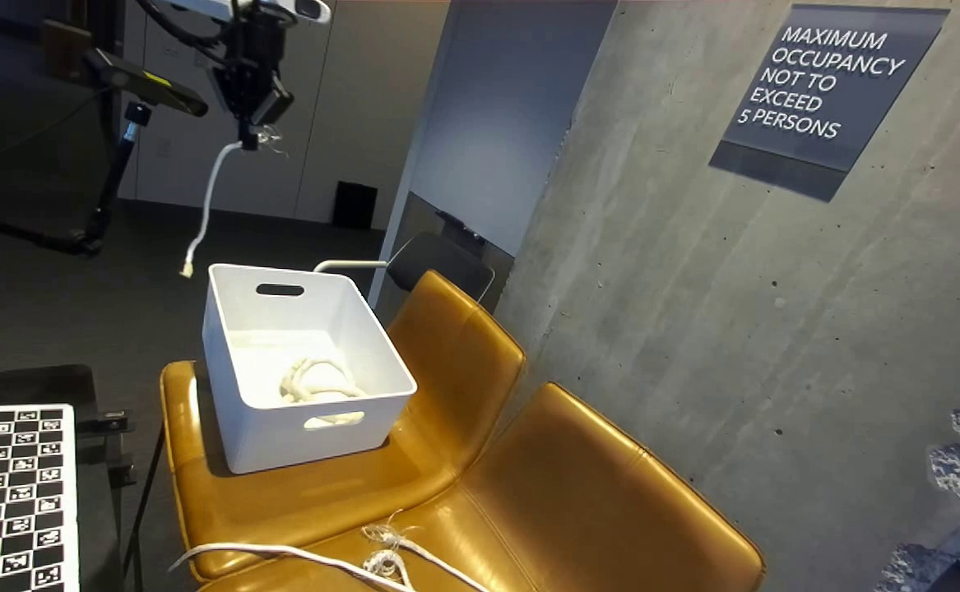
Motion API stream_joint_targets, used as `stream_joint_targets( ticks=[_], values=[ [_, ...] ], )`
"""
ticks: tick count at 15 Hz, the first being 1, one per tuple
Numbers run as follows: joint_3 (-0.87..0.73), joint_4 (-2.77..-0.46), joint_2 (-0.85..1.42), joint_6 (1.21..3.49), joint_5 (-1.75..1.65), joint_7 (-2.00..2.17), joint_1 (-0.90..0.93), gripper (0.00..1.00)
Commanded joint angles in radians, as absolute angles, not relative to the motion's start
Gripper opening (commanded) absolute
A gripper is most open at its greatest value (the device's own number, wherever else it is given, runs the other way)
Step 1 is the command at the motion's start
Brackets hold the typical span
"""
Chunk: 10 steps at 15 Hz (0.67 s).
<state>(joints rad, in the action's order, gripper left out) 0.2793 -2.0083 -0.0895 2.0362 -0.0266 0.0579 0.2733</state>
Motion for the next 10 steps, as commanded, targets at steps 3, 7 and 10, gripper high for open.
stream_joint_targets(
  ticks=[3, 7, 10],
  values=[
    [0.374, -2.109, -0.227, 2.067, -0.025, 0.234, 0.34, 0.01],
    [0.345, -2.161, -0.246, 2.068, -0.085, 0.263, 0.284, 0.01],
    [0.283, -2.198, -0.233, 2.096, -0.135, 0.216, 0.217, 0.01]
  ],
)
